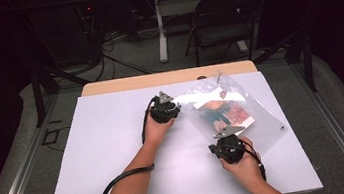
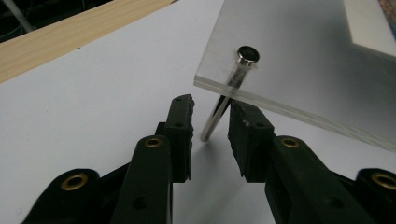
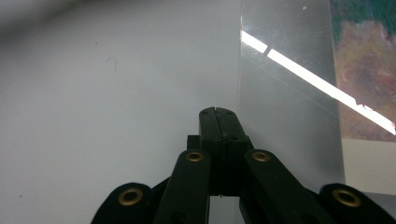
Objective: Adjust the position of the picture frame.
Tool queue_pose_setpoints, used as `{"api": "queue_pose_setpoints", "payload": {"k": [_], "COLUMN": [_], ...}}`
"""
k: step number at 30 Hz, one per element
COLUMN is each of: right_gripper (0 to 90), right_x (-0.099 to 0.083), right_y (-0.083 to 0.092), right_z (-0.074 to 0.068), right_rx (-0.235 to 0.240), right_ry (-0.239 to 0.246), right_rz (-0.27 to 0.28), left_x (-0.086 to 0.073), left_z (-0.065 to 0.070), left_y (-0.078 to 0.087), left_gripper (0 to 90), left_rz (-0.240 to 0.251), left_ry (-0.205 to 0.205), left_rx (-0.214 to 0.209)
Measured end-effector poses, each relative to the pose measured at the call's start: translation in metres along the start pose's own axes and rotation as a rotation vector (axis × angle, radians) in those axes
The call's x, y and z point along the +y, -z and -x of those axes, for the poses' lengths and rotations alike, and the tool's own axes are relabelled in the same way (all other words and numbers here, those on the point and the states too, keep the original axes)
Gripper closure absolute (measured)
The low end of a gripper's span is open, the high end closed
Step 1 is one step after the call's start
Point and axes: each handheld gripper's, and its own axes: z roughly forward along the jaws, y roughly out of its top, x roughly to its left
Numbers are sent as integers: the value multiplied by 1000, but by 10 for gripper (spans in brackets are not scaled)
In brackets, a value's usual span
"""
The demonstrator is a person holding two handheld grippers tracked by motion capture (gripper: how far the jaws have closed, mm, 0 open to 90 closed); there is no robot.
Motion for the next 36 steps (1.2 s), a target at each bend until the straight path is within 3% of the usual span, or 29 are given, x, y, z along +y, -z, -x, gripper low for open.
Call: {"api": "queue_pose_setpoints", "payload": {"k": [9, 18, 24, 36], "right_gripper": [900, 900, 900, 900], "right_x": [0, -1, 0, -2], "right_y": [0, 1, 3, 13], "right_z": [0, 0, 1, 9], "right_rx": [-1, -2, 7, 3], "right_ry": [-11, -25, -29, -45], "right_rz": [1, 5, 12, 27], "left_x": [3, 6, 9, 5], "left_z": [0, 0, 0, 3], "left_y": [-6, -7, -1, 23], "left_gripper": [794, 831, 835, 848], "left_rz": [-11, -20, -21, -49], "left_ry": [-17, -20, -20, -80], "left_rx": [-22, -41, -52, -43]}}
